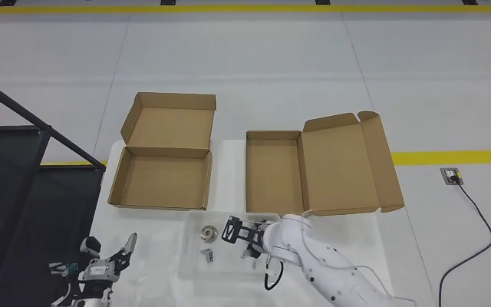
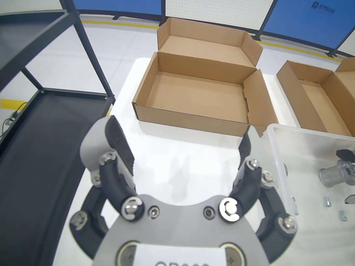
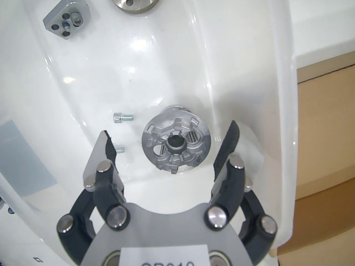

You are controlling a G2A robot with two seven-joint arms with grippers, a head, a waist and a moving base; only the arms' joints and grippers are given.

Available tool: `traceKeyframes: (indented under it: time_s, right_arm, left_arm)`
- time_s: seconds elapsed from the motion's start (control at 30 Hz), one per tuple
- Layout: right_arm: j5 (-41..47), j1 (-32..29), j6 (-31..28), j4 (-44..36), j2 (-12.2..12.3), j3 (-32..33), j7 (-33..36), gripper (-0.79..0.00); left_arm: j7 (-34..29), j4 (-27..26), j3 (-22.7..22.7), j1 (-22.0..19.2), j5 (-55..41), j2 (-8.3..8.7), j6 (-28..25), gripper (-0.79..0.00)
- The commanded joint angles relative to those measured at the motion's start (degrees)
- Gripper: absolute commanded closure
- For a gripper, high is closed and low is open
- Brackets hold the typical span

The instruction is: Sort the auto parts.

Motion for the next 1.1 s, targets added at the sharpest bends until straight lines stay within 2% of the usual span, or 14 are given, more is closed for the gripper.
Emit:
traceKeyframes:
  time_s: [0.0,0.07,0.2,0.33,0.47,0.63,0.77,0.9,1.07]
  right_arm:
    - [0.1,0.2,0.1,0.6,-0.2,0.0,-0.3,-0.16]
    - [-0.2,0.4,0.2,1.0,-0.3,0.1,-0.6,0.0]
    - [0.4,-0.3,0.0,-1.7,-0.1,1.3,-1.8,0.0]
    - [0.8,-2.8,-3.0,-10.1,1.3,5.2,-2.2,0.0]
    - [0.6,-6.0,-6.9,-23.5,3.3,11.3,-0.9,0.0]
    - [-3.1,-6.5,-7.9,-34.5,4.7,17.7,0.6,0.0]
    - [-6.2,-2.6,-6.3,-33.0,4.6,19.7,0.2,0.0]
    - [-7.9,3.7,-4.8,-24.5,3.9,19.0,-1.6,0.0]
    - [-10.0,11.8,-1.4,-11.2,2.0,14.2,-5.6,0.0]
  left_arm:
    - [0.1,0.0,-0.1,0.1,0.0,-0.07,0.1,-0.785]
    - [0.1,0.0,-0.1,0.1,0.0,-0.17,0.2,-0.785]
    - [0.0,0.0,-0.2,0.1,0.1,-0.3,0.3,-0.785]
    - [-0.3,0.2,0.0,-0.2,0.4,-0.43,0.3,-0.785]
    - [-0.7,0.3,0.4,-0.7,0.7,-0.58,0.2,-0.785]
    - [-0.9,0.2,0.6,-0.9,1.5,-0.73,0.3,-0.785]
    - [-0.8,0.2,0.4,-0.7,1.7,-0.86,0.5,-0.785]
    - [-0.4,0.0,-0.3,0.0,0.8,-1.03,1.2,-0.785]
    - [0.3,0.1,-1.4,1.3,-0.6,-1.27,1.4,-0.785]
